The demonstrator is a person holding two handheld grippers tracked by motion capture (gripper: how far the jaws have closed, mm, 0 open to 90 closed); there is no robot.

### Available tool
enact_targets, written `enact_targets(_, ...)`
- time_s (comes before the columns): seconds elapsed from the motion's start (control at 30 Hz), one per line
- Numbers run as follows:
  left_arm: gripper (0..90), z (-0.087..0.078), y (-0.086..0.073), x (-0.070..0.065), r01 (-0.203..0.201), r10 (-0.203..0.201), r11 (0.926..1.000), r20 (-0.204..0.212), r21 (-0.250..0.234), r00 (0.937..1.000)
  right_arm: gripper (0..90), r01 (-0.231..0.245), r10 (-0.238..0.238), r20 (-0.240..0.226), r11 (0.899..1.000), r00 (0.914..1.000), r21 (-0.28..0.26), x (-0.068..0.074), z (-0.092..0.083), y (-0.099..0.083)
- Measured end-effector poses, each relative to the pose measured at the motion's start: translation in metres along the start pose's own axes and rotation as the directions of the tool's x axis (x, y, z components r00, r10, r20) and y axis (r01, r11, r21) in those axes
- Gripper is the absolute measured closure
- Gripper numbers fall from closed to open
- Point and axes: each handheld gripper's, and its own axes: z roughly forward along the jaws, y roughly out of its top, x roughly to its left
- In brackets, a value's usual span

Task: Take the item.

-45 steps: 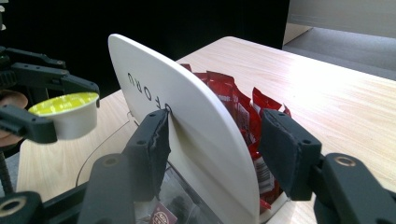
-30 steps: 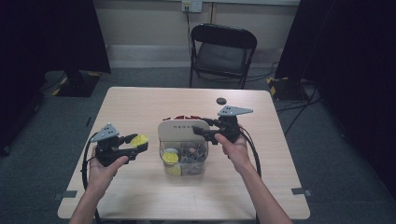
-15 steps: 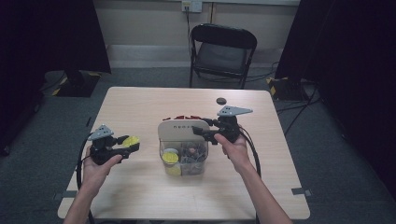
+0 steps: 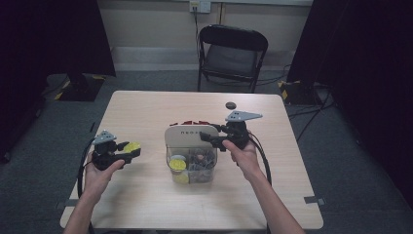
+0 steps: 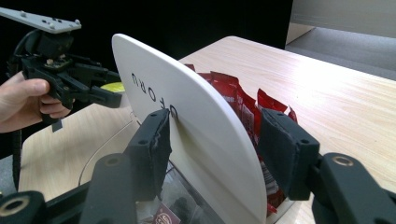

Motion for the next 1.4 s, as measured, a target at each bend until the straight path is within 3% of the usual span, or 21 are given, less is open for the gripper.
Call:
enact_targets(0.3, 38.5, 0.011, -0.007, 0.004, 0.0, 0.003, 0.9984, -0.038, 0.056, 0.9993, 44.1, 0.003, -0.003, -0.002, 1.0, 1.0, 0.004, 0.001, 0.0, 0.0)
enact_targets(0.4, 38.5, 0.016, -0.009, 0.005, 0.011, -0.01, 0.9974, -0.024, 0.071, 0.9997, 44.1, 0.006, -0.006, -0.002, 1.0, 1.0, 0.003, 0.001, -0.001, 0.0)
enact_targets(0.53, 38.5, 0.021, -0.012, 0.007, 0.023, -0.02, 0.9966, -0.04, 0.078, 0.999, 44.0, 0.006, -0.006, 0.001, 1.0, 1.0, 0.003, 0.0, -0.002, 0.001)
enact_targets(0.7, 38.5, 0.029, -0.015, 0.006, -0.003, 0.009, 0.9937, -0.053, 0.112, 0.9986, 44.1, 0.006, -0.006, 0.003, 1.0, 1.0, 0.001, -0.001, -0.002, 0.001)
enact_targets(1.03, 38.5, 0.038, -0.021, 0.006, 0.011, -0.003, 0.9922, -0.058, 0.124, 0.9983, 44.0, 0.009, -0.009, 0.003, 1.0, 1.0, 0.008, 0.0, 0.0, 0.0)
enact_targets(1.4, 38.5, 0.048, -0.024, 0.003, -0.011, 0.019, 0.9893, -0.054, 0.146, 0.9984, 43.8, 0.01, -0.01, 0.005, 1.0, 0.9999, 0.009, 0.0, -0.001, 0.0)
